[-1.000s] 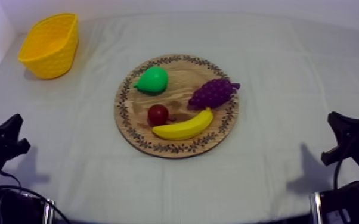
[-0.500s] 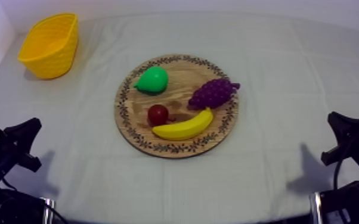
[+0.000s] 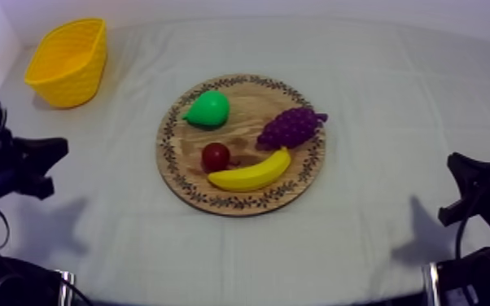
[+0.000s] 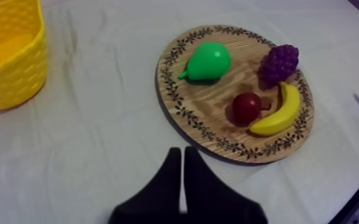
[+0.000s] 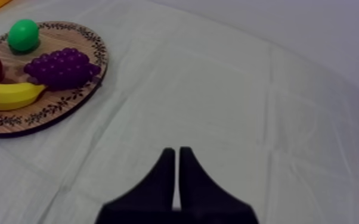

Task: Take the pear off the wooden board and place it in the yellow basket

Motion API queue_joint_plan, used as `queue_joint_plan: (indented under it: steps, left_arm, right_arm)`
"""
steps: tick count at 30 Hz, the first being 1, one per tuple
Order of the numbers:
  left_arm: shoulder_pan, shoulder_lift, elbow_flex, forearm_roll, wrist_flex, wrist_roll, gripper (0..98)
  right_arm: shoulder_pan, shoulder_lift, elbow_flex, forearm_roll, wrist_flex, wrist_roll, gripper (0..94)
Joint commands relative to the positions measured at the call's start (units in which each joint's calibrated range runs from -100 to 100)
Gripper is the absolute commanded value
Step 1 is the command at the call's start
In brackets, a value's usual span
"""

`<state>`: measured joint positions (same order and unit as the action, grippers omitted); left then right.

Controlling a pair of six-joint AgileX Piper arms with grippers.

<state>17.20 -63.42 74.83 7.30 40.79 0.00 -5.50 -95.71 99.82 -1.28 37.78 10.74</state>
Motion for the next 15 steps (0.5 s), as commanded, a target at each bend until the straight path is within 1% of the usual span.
queue_joint_plan:
  steps: [1,6,12,15]
  left_arm:
    - [-0.2,9.3,-7.3,0.07,5.0,1.8,0.0]
    - [-0.6,17.7,-17.0,0.18,14.5,4.8,0.0]
    - [-0.6,26.9,-28.2,0.20,24.7,7.1,0.0]
    - [-0.1,31.6,-34.0,-0.10,29.2,8.0,0.0]
  right_arm:
    - [0.0,0.0,0.0,0.0,0.0,0.0,0.4]
    - [0.0,0.0,0.0,0.0,0.0,0.0,0.4]
    - [0.0,0.0,0.0,0.0,0.0,0.0,0.4]
    - [0.0,0.0,0.0,0.0,0.0,0.0,0.4]
